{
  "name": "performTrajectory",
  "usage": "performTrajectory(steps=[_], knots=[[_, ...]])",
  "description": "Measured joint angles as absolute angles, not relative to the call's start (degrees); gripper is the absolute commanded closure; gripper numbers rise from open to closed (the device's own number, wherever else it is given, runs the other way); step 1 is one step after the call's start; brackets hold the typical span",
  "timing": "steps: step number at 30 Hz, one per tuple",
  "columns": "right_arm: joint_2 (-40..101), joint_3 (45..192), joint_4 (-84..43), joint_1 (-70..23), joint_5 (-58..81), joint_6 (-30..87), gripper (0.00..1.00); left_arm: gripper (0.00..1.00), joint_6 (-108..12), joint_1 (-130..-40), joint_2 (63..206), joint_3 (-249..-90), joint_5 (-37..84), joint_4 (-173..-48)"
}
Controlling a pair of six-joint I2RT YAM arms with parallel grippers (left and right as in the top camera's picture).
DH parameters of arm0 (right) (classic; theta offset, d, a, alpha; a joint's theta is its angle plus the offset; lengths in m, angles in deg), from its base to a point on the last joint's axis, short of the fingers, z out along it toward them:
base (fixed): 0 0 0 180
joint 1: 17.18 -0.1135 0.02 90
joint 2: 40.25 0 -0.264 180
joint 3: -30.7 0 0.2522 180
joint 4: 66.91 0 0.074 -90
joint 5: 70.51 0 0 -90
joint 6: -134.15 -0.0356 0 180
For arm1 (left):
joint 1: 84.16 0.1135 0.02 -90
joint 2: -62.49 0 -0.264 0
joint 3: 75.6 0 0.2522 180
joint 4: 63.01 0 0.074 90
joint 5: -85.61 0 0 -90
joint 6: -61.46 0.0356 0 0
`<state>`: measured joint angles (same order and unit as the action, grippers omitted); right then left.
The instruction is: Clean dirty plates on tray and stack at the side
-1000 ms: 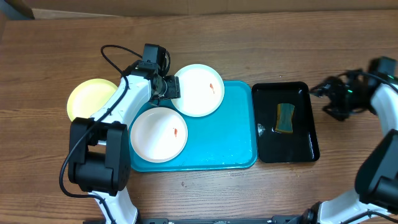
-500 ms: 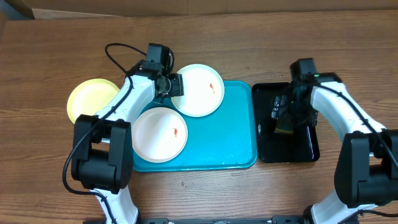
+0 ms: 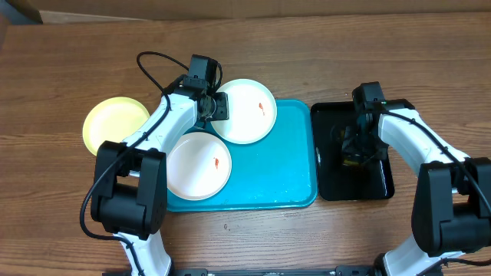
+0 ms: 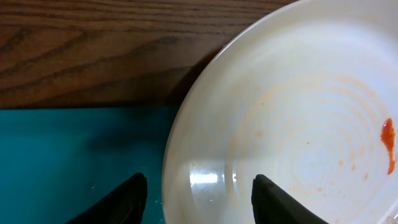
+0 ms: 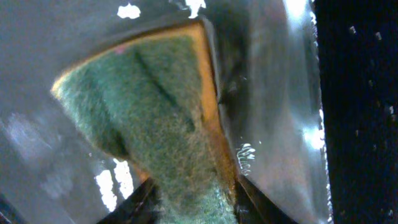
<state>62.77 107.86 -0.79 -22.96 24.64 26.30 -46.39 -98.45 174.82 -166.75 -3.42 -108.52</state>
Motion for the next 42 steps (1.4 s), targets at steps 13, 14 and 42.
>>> performTrajectory(steps=[13, 14, 42], knots=[[62.8, 107.8, -1.2, -22.9, 24.7, 26.3, 0.66, 0.59, -46.4, -98.5, 174.8, -166.6, -6.6, -108.5], [62.8, 107.8, -1.2, -23.0, 24.7, 26.3, 0.66, 0.6, -46.4, -98.6, 174.8, -166.6, -6.7, -108.7], [62.8, 107.8, -1.0, -22.9, 25.9, 27.7, 0.76, 0.96, -46.6, -98.9, 175.1, -163.6, 8.6, -112.8]])
